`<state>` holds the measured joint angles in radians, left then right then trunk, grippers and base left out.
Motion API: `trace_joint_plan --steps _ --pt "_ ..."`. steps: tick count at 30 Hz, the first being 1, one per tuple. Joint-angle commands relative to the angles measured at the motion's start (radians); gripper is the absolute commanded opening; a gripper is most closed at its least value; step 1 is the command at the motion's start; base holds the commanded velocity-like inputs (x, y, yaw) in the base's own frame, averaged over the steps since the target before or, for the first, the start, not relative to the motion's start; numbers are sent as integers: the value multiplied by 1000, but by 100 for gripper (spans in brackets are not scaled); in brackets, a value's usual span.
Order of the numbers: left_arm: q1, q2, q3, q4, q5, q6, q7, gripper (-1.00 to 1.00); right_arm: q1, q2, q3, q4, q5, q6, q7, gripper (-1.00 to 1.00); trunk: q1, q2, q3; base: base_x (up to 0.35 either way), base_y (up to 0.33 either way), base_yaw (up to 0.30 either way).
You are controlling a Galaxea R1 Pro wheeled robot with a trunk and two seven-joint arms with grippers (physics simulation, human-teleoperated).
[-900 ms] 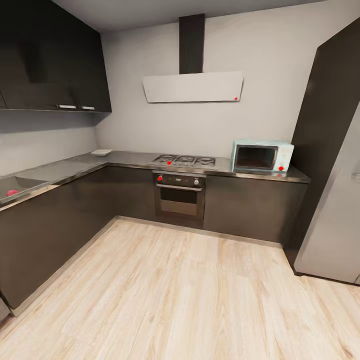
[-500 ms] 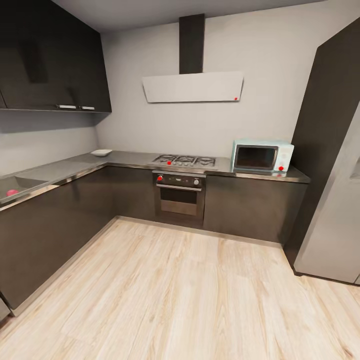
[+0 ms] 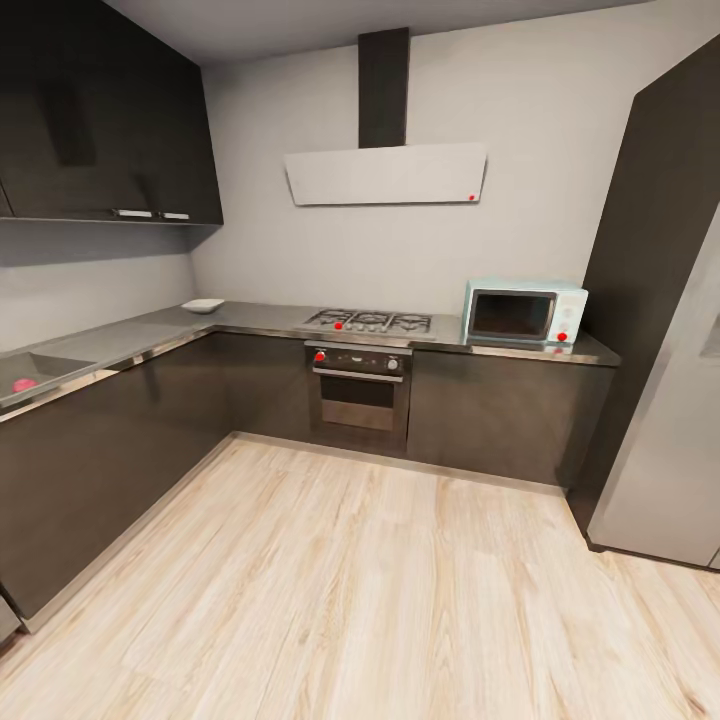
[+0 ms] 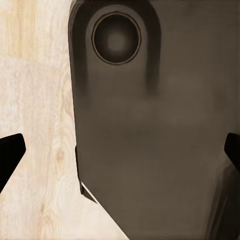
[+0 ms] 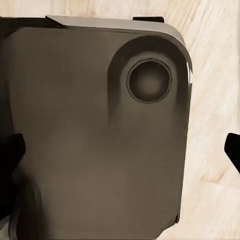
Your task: In the kitchen, take the Vidalia onion out of the sink, dice it on the chopping board with the paring knife, put the diced onion into the bowl on the countertop, then place both the paring knife and the chopping board into the sink.
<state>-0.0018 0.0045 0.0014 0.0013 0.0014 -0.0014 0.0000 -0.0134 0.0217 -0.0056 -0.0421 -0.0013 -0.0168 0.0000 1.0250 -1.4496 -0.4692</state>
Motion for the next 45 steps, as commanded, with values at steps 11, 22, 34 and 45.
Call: trace_joint_plan --steps 11,22,34,45 --pt "0 0 0 0 0 0 0 100 0 7 0 -1 -2 -138 0 100 0 0 -1 0 0 0" --pt "0 -4 0 0 3 0 0 100 0 6 -1 -2 -2 -141 0 100 0 0 -1 0 0 0" --pt "0 -3 3 -53 3 -5 0 100 -1 2 -2 -23 -2 -242 0 100 0 0 -1 0 0 0" --pt "0 -3 3 -216 3 -5 1 100 -1 4 -3 -120 -2 -320 0 100 0 0 -1 0 0 0"
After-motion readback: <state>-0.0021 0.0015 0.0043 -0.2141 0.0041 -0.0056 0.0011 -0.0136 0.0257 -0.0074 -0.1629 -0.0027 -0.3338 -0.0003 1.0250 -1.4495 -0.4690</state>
